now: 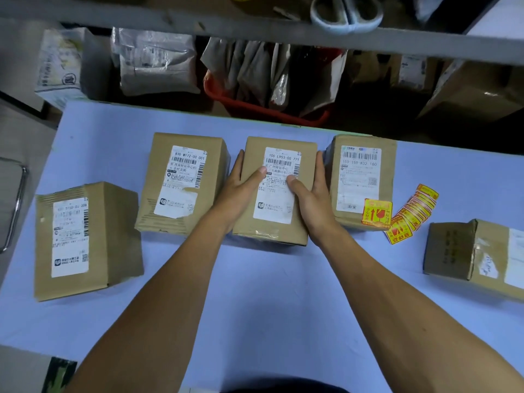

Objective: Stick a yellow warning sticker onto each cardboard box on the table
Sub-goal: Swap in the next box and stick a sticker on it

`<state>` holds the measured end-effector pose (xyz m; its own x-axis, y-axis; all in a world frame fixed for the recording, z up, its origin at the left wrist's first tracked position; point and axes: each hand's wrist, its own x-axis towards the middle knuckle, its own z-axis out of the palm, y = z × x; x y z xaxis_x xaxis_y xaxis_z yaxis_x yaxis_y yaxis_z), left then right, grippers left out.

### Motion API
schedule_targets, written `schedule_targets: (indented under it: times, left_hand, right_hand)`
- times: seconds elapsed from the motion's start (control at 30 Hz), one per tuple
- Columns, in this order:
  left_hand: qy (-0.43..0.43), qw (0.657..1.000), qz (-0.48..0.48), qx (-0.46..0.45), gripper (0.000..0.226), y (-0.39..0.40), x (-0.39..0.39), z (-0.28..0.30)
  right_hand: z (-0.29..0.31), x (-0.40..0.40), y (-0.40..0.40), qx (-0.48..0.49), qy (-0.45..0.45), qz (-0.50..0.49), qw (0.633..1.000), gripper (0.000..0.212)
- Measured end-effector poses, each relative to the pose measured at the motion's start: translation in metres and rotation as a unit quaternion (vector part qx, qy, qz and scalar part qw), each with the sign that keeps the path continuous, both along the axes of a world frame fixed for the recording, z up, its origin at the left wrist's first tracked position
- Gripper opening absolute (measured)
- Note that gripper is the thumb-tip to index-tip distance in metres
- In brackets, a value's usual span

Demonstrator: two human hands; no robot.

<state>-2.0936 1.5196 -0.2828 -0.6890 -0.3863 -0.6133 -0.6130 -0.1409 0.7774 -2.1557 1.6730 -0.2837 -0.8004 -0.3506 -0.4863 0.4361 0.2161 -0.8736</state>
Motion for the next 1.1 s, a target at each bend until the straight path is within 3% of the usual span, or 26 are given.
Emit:
schedule_targets:
  times: [0.2, 0.33, 0.47, 0.53, 0.67, 1.1]
  left_hand:
    - [0.014, 1.000, 0.027, 0.007, 0.074, 0.007, 0.004, 0.012]
    - [0.059, 0.996, 0.055, 0.030, 0.086, 0.016, 0.026, 0.031]
    - [0.114, 0.990, 0.077, 0.017, 0.054, 0.041, 0.063, 0.058]
    - [0.125, 0.988, 0.086, 0.018, 0.049, 0.058, 0.084, 0.062]
    - [0.100, 0.990, 0.092, 0.044, 0.071, 0.098, 0.122, 0.054]
    - [0.022, 0.997, 0.051, 0.049, 0.075, 0.196, 0.169, 0.008]
  right_hand:
    - [0.006, 0.001, 0.002, -0.019, -0.005, 0.021, 1.000, 0.077]
    - [0.027, 0.018, 0.011, -0.035, 0.029, 0.034, 0.998, 0.074]
    - [0.054, 0.051, 0.032, -0.059, 0.062, 0.049, 0.995, 0.074]
    - [0.062, 0.071, 0.049, -0.062, 0.072, 0.051, 0.994, 0.074]
    - [0.063, 0.110, 0.091, -0.056, 0.065, 0.054, 0.995, 0.072]
    - [0.016, 0.165, 0.191, 0.045, -0.004, 0.028, 0.999, 0.080]
